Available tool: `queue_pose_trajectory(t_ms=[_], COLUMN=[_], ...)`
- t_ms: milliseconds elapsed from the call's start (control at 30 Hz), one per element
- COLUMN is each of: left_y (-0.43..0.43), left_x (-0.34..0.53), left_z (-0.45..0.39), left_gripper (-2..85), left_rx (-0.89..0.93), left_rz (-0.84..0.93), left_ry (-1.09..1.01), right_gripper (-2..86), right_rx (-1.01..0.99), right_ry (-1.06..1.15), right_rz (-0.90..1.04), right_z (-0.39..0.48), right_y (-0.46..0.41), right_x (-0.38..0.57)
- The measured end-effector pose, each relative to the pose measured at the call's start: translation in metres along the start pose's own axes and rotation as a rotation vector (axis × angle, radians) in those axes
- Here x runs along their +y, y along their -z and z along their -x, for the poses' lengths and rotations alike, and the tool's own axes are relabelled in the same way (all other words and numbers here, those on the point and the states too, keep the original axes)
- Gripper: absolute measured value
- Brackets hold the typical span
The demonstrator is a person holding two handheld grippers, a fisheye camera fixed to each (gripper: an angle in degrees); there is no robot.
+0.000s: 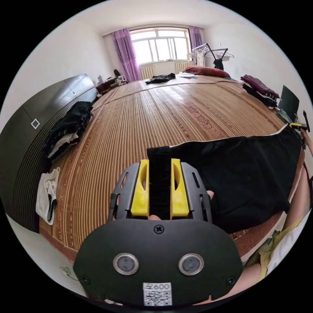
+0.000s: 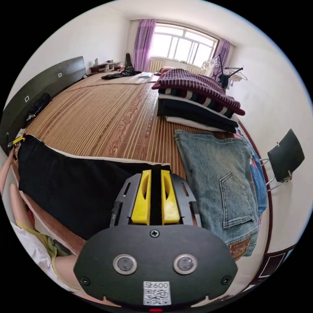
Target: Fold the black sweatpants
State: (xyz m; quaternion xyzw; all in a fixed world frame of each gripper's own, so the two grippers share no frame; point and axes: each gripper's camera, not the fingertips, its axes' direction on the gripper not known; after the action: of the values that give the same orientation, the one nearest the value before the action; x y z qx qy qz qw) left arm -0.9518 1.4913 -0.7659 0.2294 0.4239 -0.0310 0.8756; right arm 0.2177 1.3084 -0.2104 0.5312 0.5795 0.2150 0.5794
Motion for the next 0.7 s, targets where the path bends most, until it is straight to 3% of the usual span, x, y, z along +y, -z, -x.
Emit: queue_pose_trajectory(t_ms=[233, 367, 700], left_y=[0.069, 0.084, 0.046], left_x=[-0.042, -0.054, -0.081], left_z=[0.023, 0.062, 0.086], left_gripper=[7.1, 5.9, 5.5], left_rx=[0.078, 0.217, 0.308], left_rz=[-0.145, -0.220, -0.163], left_ry=[0.050, 0.212, 0.390], right_gripper=[-0.8, -0.9, -0.8], right_rx=[-0.058, -0.069, -0.134], right_ry=[-0.029, -0.080, -0.279], right_rz=[-0.064, -0.091, -0.094], right_z=[-0.003, -0.010, -0.032], right_y=[0.040, 0.047, -0.004], right_x=[-0.007, -0.009, -0.006])
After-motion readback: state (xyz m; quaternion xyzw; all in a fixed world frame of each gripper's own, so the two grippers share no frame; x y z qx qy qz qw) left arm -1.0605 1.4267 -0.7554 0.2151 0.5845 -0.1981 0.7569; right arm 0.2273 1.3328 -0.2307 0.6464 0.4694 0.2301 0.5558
